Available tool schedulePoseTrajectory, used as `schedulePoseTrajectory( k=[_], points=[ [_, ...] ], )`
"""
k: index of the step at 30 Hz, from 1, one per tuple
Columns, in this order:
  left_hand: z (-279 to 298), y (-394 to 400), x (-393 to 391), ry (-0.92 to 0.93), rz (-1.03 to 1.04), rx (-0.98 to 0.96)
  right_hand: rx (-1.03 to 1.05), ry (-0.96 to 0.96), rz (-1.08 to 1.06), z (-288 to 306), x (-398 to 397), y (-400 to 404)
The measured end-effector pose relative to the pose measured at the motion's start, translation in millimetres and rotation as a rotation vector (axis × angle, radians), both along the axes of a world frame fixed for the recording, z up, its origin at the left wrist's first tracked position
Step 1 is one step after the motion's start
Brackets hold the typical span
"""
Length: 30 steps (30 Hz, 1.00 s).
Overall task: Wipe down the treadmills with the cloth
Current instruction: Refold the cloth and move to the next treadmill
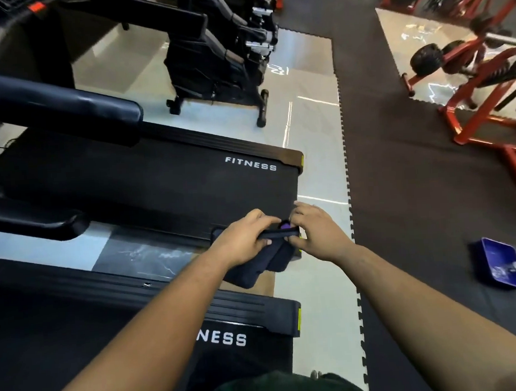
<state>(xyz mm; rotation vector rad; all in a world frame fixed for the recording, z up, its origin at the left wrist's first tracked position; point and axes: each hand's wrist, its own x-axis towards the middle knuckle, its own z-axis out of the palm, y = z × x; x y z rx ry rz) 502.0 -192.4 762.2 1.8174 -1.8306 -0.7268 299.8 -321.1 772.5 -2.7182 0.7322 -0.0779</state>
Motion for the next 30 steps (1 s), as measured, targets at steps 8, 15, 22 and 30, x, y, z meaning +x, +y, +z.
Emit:
schedulePoseTrajectory(
  k=[8, 15, 22, 30],
  points=[
    [-119.0, -31.9, -60.9, -0.229, 0.147, -0.067, 0.194, -0.206, 0.007, -138.1, -51.8, -44.6],
    [-169.0, -43.9, -159.3, -0.308, 0.319, -0.015, 0.080, -0.081, 0.071, -188.8, -155.8, -78.8],
    [-138.5, -54.2, -200.9, -0.443, 0.525, -0.011, 0.308, -0.380, -0.207, -130.7, -217.1, -124.5],
    [-138.4, -67.5, -221.7, 0.118, 0.910, -0.061, 0.547, -0.430, -0.399, -112.8, -227.3, -149.1]
  ],
)
